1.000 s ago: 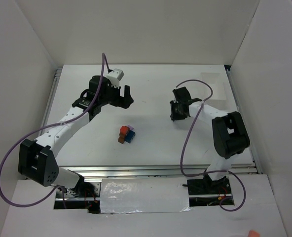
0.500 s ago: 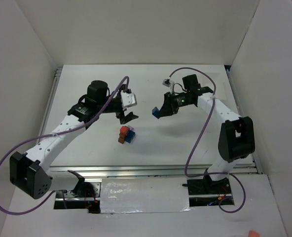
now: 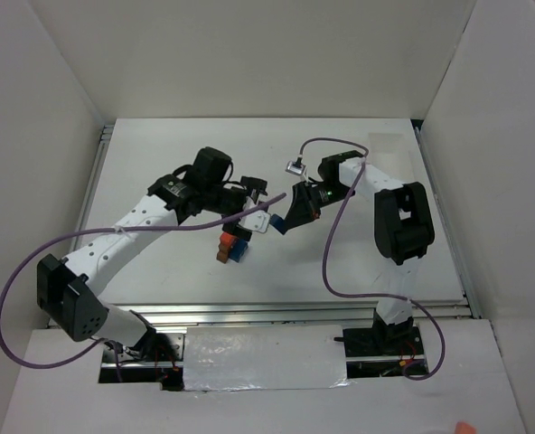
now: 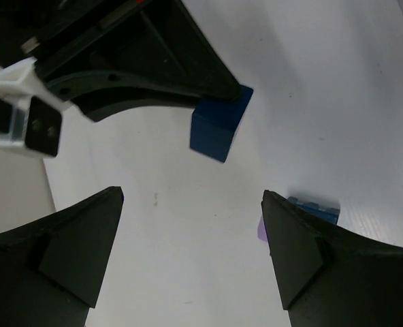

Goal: Build the wood block tower

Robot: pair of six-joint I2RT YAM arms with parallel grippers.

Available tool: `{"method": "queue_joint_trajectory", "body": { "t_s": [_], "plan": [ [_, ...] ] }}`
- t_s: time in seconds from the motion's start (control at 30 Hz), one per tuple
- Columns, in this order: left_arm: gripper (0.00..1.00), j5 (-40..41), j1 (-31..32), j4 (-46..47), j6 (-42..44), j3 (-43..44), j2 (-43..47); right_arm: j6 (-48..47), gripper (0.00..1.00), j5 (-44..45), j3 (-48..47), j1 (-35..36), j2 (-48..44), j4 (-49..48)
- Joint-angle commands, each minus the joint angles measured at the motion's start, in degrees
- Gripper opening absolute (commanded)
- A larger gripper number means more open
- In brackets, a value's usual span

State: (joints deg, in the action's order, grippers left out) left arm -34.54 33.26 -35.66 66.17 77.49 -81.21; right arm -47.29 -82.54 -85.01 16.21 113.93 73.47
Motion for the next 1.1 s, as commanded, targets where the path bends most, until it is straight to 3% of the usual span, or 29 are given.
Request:
{"method": "queue_joint_trajectory", "body": {
  "t_s": [0.0, 0.33, 0.47, 0.9, 1.07],
  "plan": [
    [0.96, 3.16, 3.74, -2.14, 4.41, 2.40, -2.37, -3.07, 0.00, -6.66, -0.77, 0.75, -2.13, 9.23],
    [0.79, 3.34, 9.28, -3.54, 2.47, 7.94, -9.05, -2.90, 0.00, -5.79, -0.77, 1.55, -1.69, 9.23],
    [0.63, 5.45, 10.34, -3.54, 3.70, 7.58, -9.67, -2.99, 0.00, -5.61, -0.24, 1.55, -2.48, 9.23],
    [0.56, 8.53, 11.48, -5.21, 3.53, 8.38, -11.60, -2.90, 0.00, -5.44, -0.24, 1.46, -4.24, 9.23],
    [0.45, 6.77, 11.57, -6.70, 4.23, 9.17, -11.69, -2.99, 0.00, -4.91, -0.15, 1.55, -3.89, 9.23]
  ]
}}
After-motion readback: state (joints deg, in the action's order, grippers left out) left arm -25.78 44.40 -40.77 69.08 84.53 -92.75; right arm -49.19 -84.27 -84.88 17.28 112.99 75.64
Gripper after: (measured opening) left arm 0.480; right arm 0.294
